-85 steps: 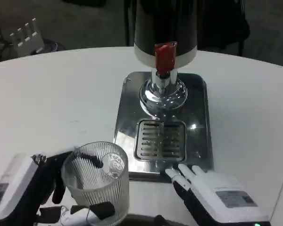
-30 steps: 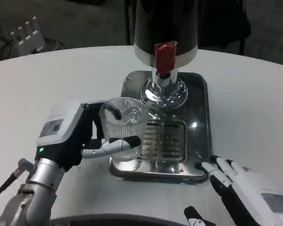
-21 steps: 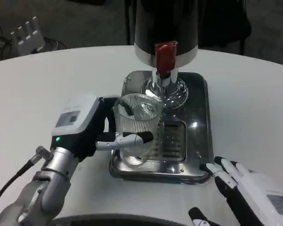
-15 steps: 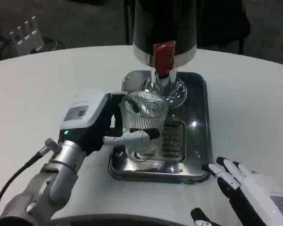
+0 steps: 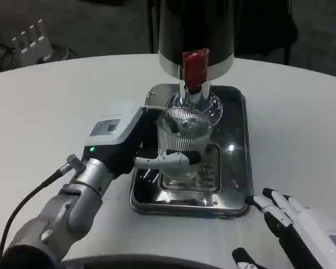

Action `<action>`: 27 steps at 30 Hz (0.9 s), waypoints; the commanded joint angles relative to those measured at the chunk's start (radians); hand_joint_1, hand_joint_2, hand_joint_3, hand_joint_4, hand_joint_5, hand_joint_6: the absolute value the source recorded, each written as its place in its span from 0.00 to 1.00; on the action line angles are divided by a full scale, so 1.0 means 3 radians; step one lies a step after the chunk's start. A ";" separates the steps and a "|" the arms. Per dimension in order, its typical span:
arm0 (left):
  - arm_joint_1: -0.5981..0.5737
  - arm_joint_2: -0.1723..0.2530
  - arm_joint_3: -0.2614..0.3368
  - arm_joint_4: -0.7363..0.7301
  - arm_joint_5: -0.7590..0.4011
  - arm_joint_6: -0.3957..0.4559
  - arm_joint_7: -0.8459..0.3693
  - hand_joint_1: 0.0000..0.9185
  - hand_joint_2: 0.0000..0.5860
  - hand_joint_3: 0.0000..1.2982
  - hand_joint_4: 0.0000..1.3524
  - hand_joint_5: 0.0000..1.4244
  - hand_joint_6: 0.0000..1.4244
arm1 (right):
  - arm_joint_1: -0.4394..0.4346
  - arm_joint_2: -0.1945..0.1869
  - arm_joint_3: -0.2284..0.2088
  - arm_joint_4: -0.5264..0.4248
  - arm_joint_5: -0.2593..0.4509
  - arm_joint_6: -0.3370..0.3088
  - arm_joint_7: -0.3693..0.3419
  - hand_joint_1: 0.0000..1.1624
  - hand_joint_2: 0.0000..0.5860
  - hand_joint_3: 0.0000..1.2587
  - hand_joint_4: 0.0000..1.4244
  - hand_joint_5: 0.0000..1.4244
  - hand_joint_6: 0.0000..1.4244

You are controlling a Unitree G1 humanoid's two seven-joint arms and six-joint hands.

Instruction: Grasp the cup under the faucet to collect the drink, then remove the cup.

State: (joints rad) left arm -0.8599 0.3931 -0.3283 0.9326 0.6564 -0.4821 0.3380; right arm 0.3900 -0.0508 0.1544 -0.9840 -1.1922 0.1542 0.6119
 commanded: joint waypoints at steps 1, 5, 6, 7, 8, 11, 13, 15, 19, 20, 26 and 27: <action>0.0002 0.0050 0.0004 -0.0061 -0.0056 -0.0006 -0.0091 0.25 0.22 0.46 0.35 0.42 0.66 | 0.0020 -0.0005 -0.0023 -0.0034 0.0033 -0.0043 -0.0015 0.28 0.76 0.09 0.00 0.01 0.04; 0.0031 0.0082 -0.0002 -0.0093 -0.0071 -0.0002 -0.0116 0.20 0.20 0.39 0.23 0.27 0.46 | -0.0022 -0.0014 -0.0039 -0.0011 0.0053 -0.0034 0.0001 0.28 0.76 0.09 0.00 0.01 0.04; 0.0036 0.0087 -0.0003 -0.0101 -0.0069 0.0002 -0.0117 0.20 0.20 0.37 0.19 0.23 0.39 | -0.0030 -0.0014 -0.0037 -0.0006 0.0053 -0.0032 0.0007 0.28 0.76 0.09 0.00 0.02 0.04; 0.0035 0.0092 -0.0002 -0.0101 -0.0073 0.0003 -0.0124 0.19 0.19 0.35 0.17 0.20 0.35 | -0.0036 -0.0016 -0.0035 -0.0002 0.0053 -0.0035 0.0007 0.28 0.76 0.09 0.00 0.02 0.04; 0.0034 0.0096 -0.0002 -0.0100 -0.0076 0.0002 -0.0130 0.19 0.19 0.34 0.15 0.19 0.33 | -0.0044 -0.0016 -0.0036 0.0003 0.0057 -0.0033 0.0005 0.28 0.76 0.09 0.00 0.02 0.04; 0.0022 0.0100 -0.0002 -0.0088 -0.0090 -0.0015 -0.0157 0.19 0.19 0.32 0.13 0.17 0.32 | -0.0063 -0.0009 -0.0034 0.0024 0.0049 -0.0020 0.0013 0.28 0.76 0.09 0.00 0.02 0.04; 0.0024 0.0099 0.0002 -0.0091 -0.0102 -0.0030 -0.0164 0.18 0.18 0.31 0.11 0.16 0.31 | -0.0064 -0.0008 -0.0024 0.0030 0.0044 -0.0020 0.0019 0.28 0.76 0.09 0.00 0.02 0.04; 0.0034 0.0098 0.0013 -0.0109 -0.0126 -0.0056 -0.0183 0.17 0.18 0.27 0.09 0.14 0.29 | -0.0070 -0.0007 -0.0022 0.0043 0.0044 -0.0014 0.0024 0.28 0.76 0.09 0.00 0.03 0.05; 0.0060 0.0118 0.0054 -0.0161 -0.0194 -0.0144 -0.0222 0.17 0.17 0.22 0.05 0.12 0.28 | -0.0107 0.0003 -0.0010 0.0080 0.0028 -0.0005 0.0024 0.28 0.76 0.09 0.00 0.03 0.05; 0.0070 0.0125 0.0063 -0.0177 -0.0213 -0.0163 -0.0221 0.17 0.17 0.21 0.05 0.12 0.28 | -0.0118 0.0008 -0.0005 0.0092 0.0023 -0.0003 0.0022 0.28 0.76 0.09 0.00 0.03 0.05; 0.0155 0.0203 0.0136 -0.0318 -0.0277 -0.0281 -0.0242 0.17 0.17 0.19 0.05 0.13 0.28 | -0.0187 0.0019 0.0015 0.0146 0.0010 0.0010 0.0027 0.28 0.76 0.10 0.00 0.03 0.05; 0.0177 0.0221 0.0161 -0.0341 -0.0297 -0.0298 -0.0258 0.17 0.17 0.19 0.05 0.13 0.28 | -0.0198 0.0021 0.0019 0.0153 0.0007 0.0014 0.0028 0.28 0.76 0.10 0.00 0.03 0.05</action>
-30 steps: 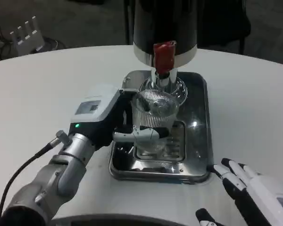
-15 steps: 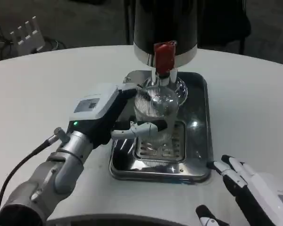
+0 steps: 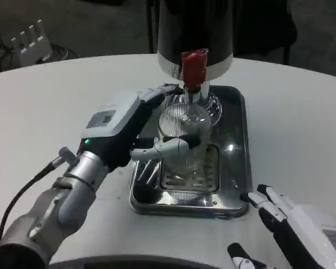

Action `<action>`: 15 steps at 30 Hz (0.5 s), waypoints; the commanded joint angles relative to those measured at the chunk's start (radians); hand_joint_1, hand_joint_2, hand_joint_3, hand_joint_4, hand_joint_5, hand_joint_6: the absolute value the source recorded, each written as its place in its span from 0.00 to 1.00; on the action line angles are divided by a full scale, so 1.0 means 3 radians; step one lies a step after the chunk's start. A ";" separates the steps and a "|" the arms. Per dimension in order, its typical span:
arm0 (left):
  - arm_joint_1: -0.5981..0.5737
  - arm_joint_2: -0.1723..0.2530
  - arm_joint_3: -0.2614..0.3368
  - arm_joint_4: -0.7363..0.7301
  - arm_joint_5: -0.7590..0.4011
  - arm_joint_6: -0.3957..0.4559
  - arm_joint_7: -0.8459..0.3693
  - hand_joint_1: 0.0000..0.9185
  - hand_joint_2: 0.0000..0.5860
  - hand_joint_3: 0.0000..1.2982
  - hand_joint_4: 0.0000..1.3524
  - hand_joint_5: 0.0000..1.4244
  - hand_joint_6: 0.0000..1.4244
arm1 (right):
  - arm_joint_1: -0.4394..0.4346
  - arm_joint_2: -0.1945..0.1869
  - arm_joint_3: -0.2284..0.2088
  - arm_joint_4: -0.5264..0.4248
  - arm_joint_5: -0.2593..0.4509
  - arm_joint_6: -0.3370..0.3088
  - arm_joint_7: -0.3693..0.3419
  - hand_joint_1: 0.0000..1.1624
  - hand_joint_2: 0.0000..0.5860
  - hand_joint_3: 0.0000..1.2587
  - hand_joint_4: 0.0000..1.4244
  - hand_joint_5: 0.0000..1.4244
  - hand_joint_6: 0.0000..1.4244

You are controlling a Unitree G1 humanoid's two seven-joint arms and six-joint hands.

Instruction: Grasp the cup under the faucet to collect the drink, then remove the cup.

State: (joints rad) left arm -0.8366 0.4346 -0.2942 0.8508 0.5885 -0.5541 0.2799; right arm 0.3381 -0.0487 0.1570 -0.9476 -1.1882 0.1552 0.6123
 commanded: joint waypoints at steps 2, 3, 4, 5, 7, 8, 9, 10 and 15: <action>0.0137 0.0109 0.0087 -0.0111 -0.0114 -0.0076 -0.0089 0.17 0.17 0.20 0.05 0.13 0.28 | -0.0050 0.0019 0.0019 0.0047 -0.0010 0.0018 0.0027 0.28 0.76 0.10 0.00 0.03 0.05; 0.0182 0.0134 0.0120 -0.0163 -0.0160 -0.0093 -0.0108 0.17 0.16 0.20 0.05 0.13 0.28 | -0.0066 0.0021 0.0023 0.0057 -0.0013 0.0022 0.0030 0.28 0.76 0.10 0.00 0.03 0.05; 0.0229 0.0160 0.0150 -0.0222 -0.0202 -0.0109 -0.0129 0.17 0.16 0.20 0.05 0.13 0.28 | -0.0077 0.0022 0.0025 0.0063 -0.0015 0.0026 0.0032 0.28 0.76 0.10 0.00 0.03 0.05; 0.0288 0.0187 0.0191 -0.0295 -0.0251 -0.0134 -0.0162 0.17 0.16 0.20 0.06 0.14 0.28 | -0.0089 0.0021 0.0026 0.0067 -0.0013 0.0027 0.0030 0.28 0.76 0.10 0.00 0.03 0.05; 0.0373 0.0223 0.0250 -0.0408 -0.0316 -0.0163 -0.0216 0.17 0.16 0.19 0.06 0.14 0.28 | -0.0111 0.0022 0.0027 0.0073 -0.0016 0.0032 0.0035 0.28 0.76 0.10 0.00 0.04 0.05; 0.0435 0.0257 0.0298 -0.0499 -0.0380 -0.0195 -0.0264 0.17 0.16 0.19 0.06 0.14 0.28 | -0.0118 0.0022 0.0029 0.0076 -0.0018 0.0035 0.0038 0.28 0.76 0.10 0.00 0.04 0.05; 0.0479 0.0279 0.0334 -0.0567 -0.0424 -0.0214 -0.0303 0.17 0.16 0.19 0.06 0.14 0.28 | -0.0124 0.0020 0.0034 0.0080 -0.0019 0.0036 0.0037 0.28 0.76 0.10 0.00 0.04 0.05; 0.0526 0.0303 0.0377 -0.0643 -0.0482 -0.0237 -0.0354 0.16 0.15 0.18 0.06 0.14 0.28 | -0.0130 0.0024 0.0041 0.0083 -0.0022 0.0037 0.0033 0.28 0.76 0.10 0.00 0.04 0.05; 0.0744 0.0388 0.0647 -0.1078 -0.0989 -0.0365 -0.0750 0.08 0.17 0.18 0.14 0.18 0.28 | -0.0175 0.0034 0.0085 0.0113 -0.0043 0.0044 0.0040 0.28 0.76 0.10 0.00 0.04 0.05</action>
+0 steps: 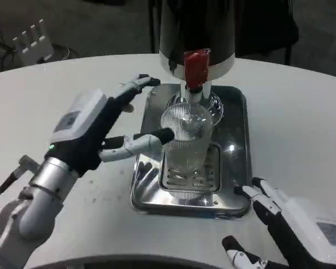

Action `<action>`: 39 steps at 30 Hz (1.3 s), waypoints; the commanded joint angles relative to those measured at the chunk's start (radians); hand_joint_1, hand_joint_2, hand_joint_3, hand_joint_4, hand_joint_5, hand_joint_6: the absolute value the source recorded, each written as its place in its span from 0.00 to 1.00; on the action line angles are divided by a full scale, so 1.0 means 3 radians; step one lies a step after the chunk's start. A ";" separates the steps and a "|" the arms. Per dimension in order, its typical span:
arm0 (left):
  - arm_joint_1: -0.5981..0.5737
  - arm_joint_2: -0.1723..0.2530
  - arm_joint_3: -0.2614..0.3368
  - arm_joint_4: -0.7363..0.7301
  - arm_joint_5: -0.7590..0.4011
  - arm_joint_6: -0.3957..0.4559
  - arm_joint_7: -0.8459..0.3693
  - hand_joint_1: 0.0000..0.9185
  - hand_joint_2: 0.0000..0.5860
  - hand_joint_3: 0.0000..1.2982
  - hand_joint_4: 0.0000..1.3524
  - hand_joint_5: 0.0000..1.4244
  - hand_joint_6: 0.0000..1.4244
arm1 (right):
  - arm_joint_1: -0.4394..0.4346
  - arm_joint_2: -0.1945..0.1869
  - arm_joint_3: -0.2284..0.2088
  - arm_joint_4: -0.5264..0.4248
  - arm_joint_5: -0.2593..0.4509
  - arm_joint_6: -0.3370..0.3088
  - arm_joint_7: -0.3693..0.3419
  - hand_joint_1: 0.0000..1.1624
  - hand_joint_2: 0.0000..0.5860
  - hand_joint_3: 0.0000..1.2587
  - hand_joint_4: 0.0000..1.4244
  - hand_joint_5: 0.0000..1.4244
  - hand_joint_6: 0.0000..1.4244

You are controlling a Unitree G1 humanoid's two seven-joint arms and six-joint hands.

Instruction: Grasp the cup under the faucet to collect the drink, then remove the cup.

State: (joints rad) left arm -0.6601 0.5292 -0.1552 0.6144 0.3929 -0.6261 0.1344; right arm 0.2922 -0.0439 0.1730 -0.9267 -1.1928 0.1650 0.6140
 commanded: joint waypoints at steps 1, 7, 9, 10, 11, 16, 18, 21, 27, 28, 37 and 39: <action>0.0176 0.0075 0.0232 -0.0361 -0.0457 -0.0127 -0.0357 0.05 0.18 0.20 0.17 0.21 0.31 | -0.0033 0.0019 0.0037 0.0049 -0.0031 0.0013 0.0037 0.28 0.76 0.10 0.00 0.04 0.05; 0.0130 0.0035 0.0483 -0.0763 -0.1354 0.0155 -0.1123 0.00 0.18 0.24 0.23 0.28 0.39 | -0.0053 0.0024 0.0050 0.0059 -0.0045 0.0024 0.0043 0.28 0.76 0.10 0.00 0.03 0.05; 0.0063 0.0036 0.0523 -0.0848 -0.1533 0.0283 -0.1334 0.00 0.18 0.24 0.24 0.29 0.40 | -0.0054 0.0024 0.0054 0.0053 -0.0054 0.0020 0.0040 0.28 0.76 0.10 0.00 0.03 0.05; 0.0030 0.0032 0.0540 -0.0879 -0.1609 0.0353 -0.1435 0.00 0.18 0.25 0.23 0.29 0.40 | -0.0054 0.0025 0.0056 0.0050 -0.0061 0.0018 0.0038 0.28 0.76 0.10 0.00 0.03 0.05; -0.0004 0.0025 0.0556 -0.0905 -0.1670 0.0419 -0.1512 0.00 0.18 0.25 0.23 0.29 0.40 | -0.0054 0.0028 0.0057 0.0045 -0.0065 0.0020 0.0041 0.28 0.76 0.10 0.00 0.03 0.05; -0.0225 -0.0032 0.0598 -0.0960 -0.1823 0.0709 -0.1805 0.00 0.17 0.25 0.22 0.29 0.39 | -0.0035 0.0034 0.0045 0.0016 -0.0076 0.0018 0.0035 0.28 0.76 0.10 0.00 0.03 0.05; -0.0335 -0.0077 0.0580 -0.0919 -0.1827 0.0803 -0.1889 0.00 0.17 0.25 0.21 0.29 0.39 | -0.0012 0.0033 0.0043 -0.0001 -0.0072 0.0013 0.0029 0.28 0.76 0.10 0.00 0.03 0.05; -0.0457 -0.0142 0.0553 -0.0877 -0.1781 0.0934 -0.1985 0.00 0.17 0.25 0.21 0.28 0.37 | 0.0024 0.0035 0.0040 -0.0027 -0.0054 0.0007 0.0023 0.28 0.76 0.10 0.00 0.03 0.05; -0.0645 -0.0237 0.0453 -0.0771 -0.1676 0.1075 -0.2146 0.00 0.16 0.24 0.20 0.26 0.32 | 0.0068 0.0010 -0.0036 -0.0085 -0.0007 -0.0006 0.0002 0.28 0.76 0.10 0.00 0.03 0.05; -0.0663 -0.0252 0.0449 -0.0754 -0.1666 0.1086 -0.2165 0.00 0.16 0.24 0.20 0.26 0.31 | 0.0083 0.0010 -0.0044 -0.0092 0.0002 -0.0005 0.0002 0.28 0.76 0.10 0.00 0.03 0.05; -0.0850 -0.0401 0.0405 -0.0561 -0.1582 0.1073 -0.2280 0.00 0.16 0.24 0.20 0.26 0.30 | 0.0131 0.0015 -0.0029 -0.0121 0.0019 -0.0013 0.0005 0.28 0.76 0.10 0.00 0.03 0.05; -0.0893 -0.0417 0.0388 -0.0501 -0.1559 0.1065 -0.2304 0.00 0.16 0.24 0.20 0.26 0.30 | 0.0124 0.0018 -0.0030 -0.0117 0.0023 -0.0009 0.0006 0.28 0.76 0.10 0.00 0.03 0.05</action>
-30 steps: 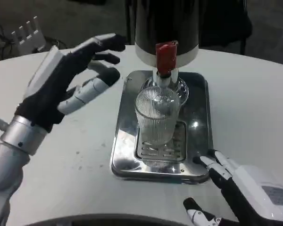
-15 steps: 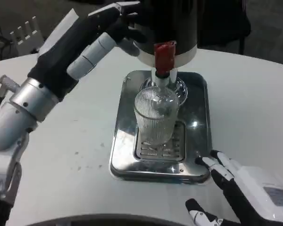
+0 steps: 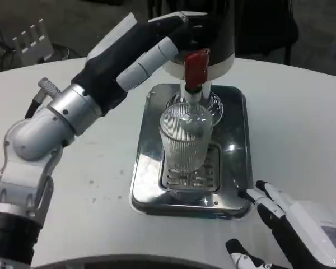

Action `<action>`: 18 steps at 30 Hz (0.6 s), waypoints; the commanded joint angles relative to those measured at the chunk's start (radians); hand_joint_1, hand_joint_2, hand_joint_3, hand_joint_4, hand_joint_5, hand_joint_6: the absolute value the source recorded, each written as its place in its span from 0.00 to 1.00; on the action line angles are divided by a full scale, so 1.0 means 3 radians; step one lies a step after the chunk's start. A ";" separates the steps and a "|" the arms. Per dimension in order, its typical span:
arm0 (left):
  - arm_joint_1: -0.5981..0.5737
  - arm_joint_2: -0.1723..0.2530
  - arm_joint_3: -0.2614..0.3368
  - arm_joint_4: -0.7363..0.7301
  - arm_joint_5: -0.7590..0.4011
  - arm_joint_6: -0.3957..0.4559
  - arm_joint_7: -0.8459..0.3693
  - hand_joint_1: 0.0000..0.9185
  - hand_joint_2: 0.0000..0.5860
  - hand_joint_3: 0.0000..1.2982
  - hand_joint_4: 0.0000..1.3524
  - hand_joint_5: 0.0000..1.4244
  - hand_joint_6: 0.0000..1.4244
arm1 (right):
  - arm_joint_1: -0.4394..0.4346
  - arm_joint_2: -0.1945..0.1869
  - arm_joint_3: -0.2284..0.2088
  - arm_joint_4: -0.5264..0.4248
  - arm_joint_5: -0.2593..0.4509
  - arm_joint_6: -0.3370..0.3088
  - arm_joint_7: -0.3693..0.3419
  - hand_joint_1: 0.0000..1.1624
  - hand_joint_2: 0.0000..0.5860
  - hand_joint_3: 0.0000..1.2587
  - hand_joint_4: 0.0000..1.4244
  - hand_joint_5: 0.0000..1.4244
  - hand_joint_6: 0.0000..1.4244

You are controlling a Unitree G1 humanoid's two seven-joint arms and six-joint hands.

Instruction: Grasp the cup under the faucet to collect the drink, then remove the cup.

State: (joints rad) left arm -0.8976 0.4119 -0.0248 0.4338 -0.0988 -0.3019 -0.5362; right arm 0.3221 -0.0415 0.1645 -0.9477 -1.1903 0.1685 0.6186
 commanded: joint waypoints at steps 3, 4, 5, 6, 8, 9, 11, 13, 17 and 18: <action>-0.0184 -0.0060 -0.0079 0.0241 0.0140 -0.0023 -0.0110 0.00 0.16 0.24 0.20 0.26 0.30 | 0.0027 0.0019 0.0010 -0.0042 0.0014 -0.0021 -0.0015 0.28 0.76 0.10 0.00 0.03 0.05; -0.0203 -0.0068 -0.0092 0.0284 0.0160 -0.0030 -0.0121 0.00 0.16 0.24 0.20 0.26 0.30 | 0.0030 0.0023 0.0017 -0.0041 0.0013 -0.0021 -0.0017 0.28 0.76 0.10 0.00 0.03 0.05; -0.0215 -0.0073 -0.0100 0.0317 0.0173 -0.0040 -0.0130 0.00 0.16 0.24 0.20 0.26 0.30 | 0.0034 0.0028 0.0024 -0.0040 0.0011 -0.0021 -0.0020 0.28 0.76 0.10 0.00 0.03 0.05; -0.0229 -0.0079 -0.0117 0.0360 0.0191 -0.0054 -0.0144 0.00 0.16 0.24 0.20 0.26 0.30 | 0.0037 0.0031 0.0028 -0.0037 0.0010 -0.0021 -0.0022 0.28 0.76 0.10 0.01 0.03 0.05; -0.0252 -0.0087 -0.0144 0.0436 0.0215 -0.0095 -0.0169 0.00 0.15 0.24 0.20 0.26 0.31 | 0.0038 0.0033 0.0032 -0.0032 0.0012 -0.0020 -0.0022 0.28 0.76 0.10 0.01 0.03 0.05; -0.0260 -0.0093 -0.0152 0.0474 0.0218 -0.0116 -0.0177 0.00 0.15 0.24 0.20 0.26 0.32 | 0.0038 0.0033 0.0030 -0.0030 0.0017 -0.0018 -0.0024 0.28 0.76 0.10 0.01 0.04 0.04; -0.0268 -0.0103 -0.0156 0.0529 0.0223 -0.0151 -0.0187 0.00 0.15 0.24 0.20 0.26 0.32 | 0.0037 0.0031 0.0022 -0.0029 0.0024 -0.0017 -0.0030 0.28 0.76 0.10 0.01 0.04 0.04; -0.0271 -0.0110 -0.0160 0.0567 0.0237 -0.0199 -0.0203 0.00 0.15 0.24 0.20 0.27 0.33 | 0.0028 0.0032 0.0013 -0.0021 0.0037 -0.0009 -0.0029 0.28 0.76 0.10 0.01 0.04 0.04; -0.0280 -0.0085 -0.0202 0.0607 0.0338 -0.0327 -0.0214 0.00 0.15 0.24 0.20 0.27 0.33 | -0.0012 0.0044 0.0022 0.0006 0.0050 0.0003 -0.0022 0.28 0.76 0.10 0.01 0.04 0.04; -0.0281 -0.0069 -0.0222 0.0611 0.0386 -0.0373 -0.0203 0.00 0.14 0.23 0.20 0.26 0.32 | -0.0022 0.0040 0.0028 0.0004 0.0050 -0.0007 -0.0026 0.28 0.76 0.10 0.01 0.04 0.04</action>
State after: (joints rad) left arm -0.9837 0.3859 -0.0622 0.5975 -0.0254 -0.3970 -0.5795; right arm 0.3169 -0.0352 0.1696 -0.9474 -1.1845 0.1687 0.6182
